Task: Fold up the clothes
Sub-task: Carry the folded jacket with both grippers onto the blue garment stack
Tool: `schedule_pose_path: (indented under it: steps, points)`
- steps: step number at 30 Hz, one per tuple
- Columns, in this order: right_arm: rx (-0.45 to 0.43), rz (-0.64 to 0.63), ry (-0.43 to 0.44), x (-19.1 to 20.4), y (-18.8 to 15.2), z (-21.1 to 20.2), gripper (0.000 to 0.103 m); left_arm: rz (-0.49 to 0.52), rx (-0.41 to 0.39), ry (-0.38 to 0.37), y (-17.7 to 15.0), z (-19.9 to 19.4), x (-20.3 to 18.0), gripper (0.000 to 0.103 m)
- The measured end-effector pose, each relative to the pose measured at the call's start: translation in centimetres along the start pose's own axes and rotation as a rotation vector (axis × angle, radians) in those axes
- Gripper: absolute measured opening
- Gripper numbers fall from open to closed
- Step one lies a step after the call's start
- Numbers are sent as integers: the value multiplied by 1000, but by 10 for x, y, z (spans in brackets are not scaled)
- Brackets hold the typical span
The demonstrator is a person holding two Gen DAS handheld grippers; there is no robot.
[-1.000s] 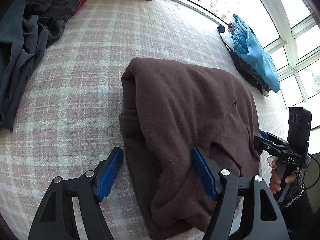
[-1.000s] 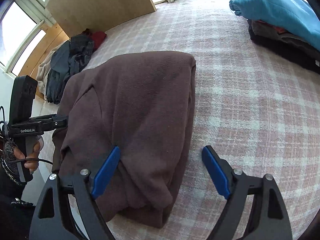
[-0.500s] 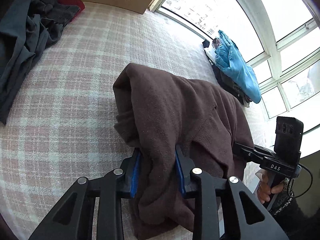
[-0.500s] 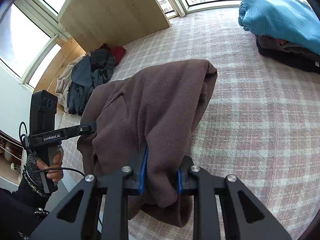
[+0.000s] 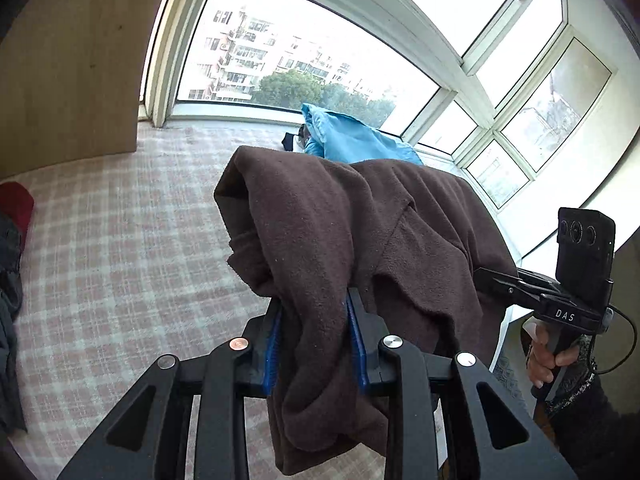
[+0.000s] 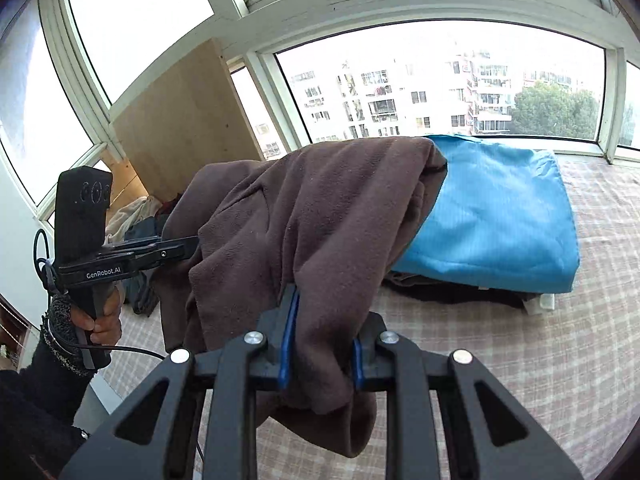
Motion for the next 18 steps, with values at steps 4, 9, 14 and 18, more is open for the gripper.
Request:
schedule_pose_path:
  steps: [4,9,14,18]
  points:
    - [-27,-2,-53,-68,55,-5,21,79,-62,-29,76,40,-48,27]
    - [-12,6,-97,-143,106,24,21,128,-82,-35,150,107,-83,27]
    - [74,-7,-108,-196,125,83,21,106,-48,-28,187,174,-82,27]
    - [165,-8,-145,-229,119,137,23,86,9,16,188,223,-62,25]
Point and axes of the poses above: each gripper's, at about its wrist camera, not at the fingertips, and z roughly the way its jaws point, x to its left, y to its top, the point moved 3 cm from there along z, roughly the way its jaws point, and after that the axes turned 3 degrees about z, right-handed, at the moved point
